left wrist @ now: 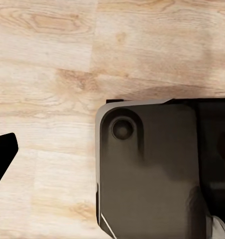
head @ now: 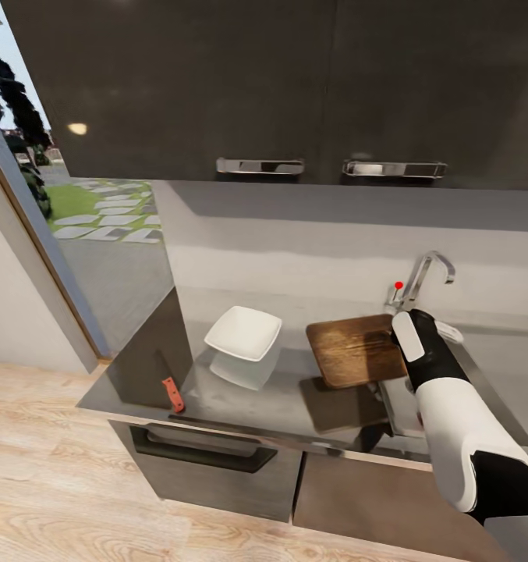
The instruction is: In the kitchen, take the Vidalia onion out of the sink, dice it on the chopping board with the paring knife, put the diced onion into the bowl on the countertop, then place both the paring knife and the chopping board into the sink.
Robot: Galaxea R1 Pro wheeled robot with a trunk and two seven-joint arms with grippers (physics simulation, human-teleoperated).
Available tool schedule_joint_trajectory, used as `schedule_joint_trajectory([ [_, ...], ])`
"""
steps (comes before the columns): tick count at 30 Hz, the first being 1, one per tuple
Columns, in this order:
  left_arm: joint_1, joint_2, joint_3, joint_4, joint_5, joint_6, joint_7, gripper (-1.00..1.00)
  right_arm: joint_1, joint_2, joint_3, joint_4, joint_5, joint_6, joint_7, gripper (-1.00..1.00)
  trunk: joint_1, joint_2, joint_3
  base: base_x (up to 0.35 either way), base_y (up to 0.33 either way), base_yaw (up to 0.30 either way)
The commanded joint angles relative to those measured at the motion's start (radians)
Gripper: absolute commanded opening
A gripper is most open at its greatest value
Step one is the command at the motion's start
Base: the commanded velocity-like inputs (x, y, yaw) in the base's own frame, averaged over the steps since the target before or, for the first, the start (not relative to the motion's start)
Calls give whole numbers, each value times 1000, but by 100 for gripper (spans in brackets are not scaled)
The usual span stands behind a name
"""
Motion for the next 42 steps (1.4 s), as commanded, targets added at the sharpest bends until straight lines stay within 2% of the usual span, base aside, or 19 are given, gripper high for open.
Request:
schedule_joint_trajectory([
  [1,0,0,1,-2,0,-1,-2,100,-1,0,0,2,-9,0,-13,-100,1,-2,-2,0,88,0],
  [8,0,0,0,-1,0,-1,-2,100,-2,1,-2,36,-11,-18,-59,-100,1,-2,-2,0,228,0],
  [16,0,0,1,-1,0,-1,-2,100,-1,1,-4,82,-12,-51,-62,-100,1,-2,-2,0,286,0],
  [17,0,0,1,-1,0,-1,-2,100,-1,0,-5,102,-13,-87,-62,-100,1,-2,-2,0,289,0],
  [19,0,0,0,-1,0,-1,-2,100,-1,0,-9,103,-13,-88,-62,-100,1,-2,-2,0,289,0],
  [22,0,0,0,-1,0,-1,-3,100,-1,-3,-30,103,-13,-89,-62,-100,1,-2,-2,0,242,0],
  [28,0,-3,-1,-1,-1,-1,-3,100,-1,-7,-124,103,-12,-91,-62,-100,1,-2,-2,0,52,0],
  [31,1,-4,-1,-1,-1,-1,-3,100,0,-17,-148,103,-12,-111,-63,-100,1,-2,-2,0,6,0],
  [42,1,-4,-1,0,-1,-1,-3,100,0,-30,-152,109,-10,-155,-84,-100,1,-2,-2,0,0,0],
])
